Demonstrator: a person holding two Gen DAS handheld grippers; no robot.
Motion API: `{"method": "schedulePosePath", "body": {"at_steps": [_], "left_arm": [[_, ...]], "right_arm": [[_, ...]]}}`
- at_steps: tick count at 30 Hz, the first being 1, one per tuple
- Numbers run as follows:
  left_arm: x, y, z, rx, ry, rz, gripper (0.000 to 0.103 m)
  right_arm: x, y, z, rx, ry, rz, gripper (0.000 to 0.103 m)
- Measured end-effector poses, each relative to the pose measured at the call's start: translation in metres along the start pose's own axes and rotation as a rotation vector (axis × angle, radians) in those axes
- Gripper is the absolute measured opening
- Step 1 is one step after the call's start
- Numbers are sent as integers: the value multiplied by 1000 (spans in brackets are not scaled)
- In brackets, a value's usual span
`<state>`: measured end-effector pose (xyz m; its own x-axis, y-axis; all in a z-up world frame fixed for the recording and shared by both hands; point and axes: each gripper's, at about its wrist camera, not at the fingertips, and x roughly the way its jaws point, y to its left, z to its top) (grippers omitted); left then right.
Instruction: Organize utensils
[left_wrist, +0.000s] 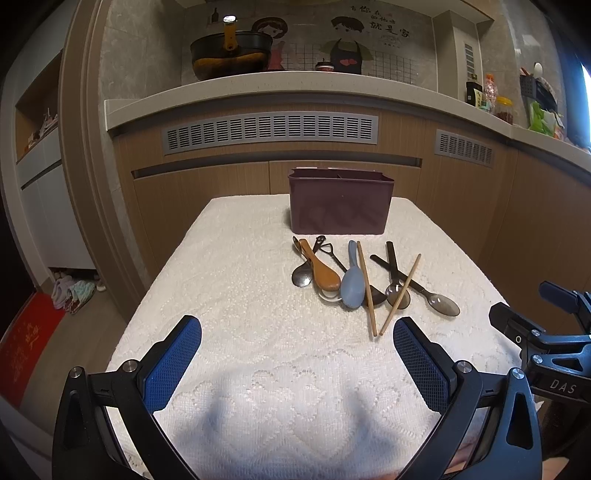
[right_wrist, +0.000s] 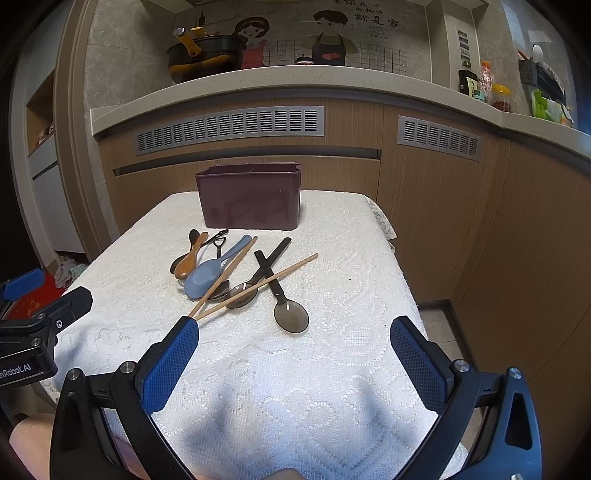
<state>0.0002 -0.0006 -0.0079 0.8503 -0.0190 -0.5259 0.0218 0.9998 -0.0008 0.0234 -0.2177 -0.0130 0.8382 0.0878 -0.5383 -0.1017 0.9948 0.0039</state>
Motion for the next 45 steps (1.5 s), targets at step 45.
{"method": "schedulePosePath", "body": {"at_steps": [45], "left_arm": [[4, 1, -3, -6, 21, 1, 103]], "right_arm": [[2, 0, 0, 1, 9, 0, 103]]}}
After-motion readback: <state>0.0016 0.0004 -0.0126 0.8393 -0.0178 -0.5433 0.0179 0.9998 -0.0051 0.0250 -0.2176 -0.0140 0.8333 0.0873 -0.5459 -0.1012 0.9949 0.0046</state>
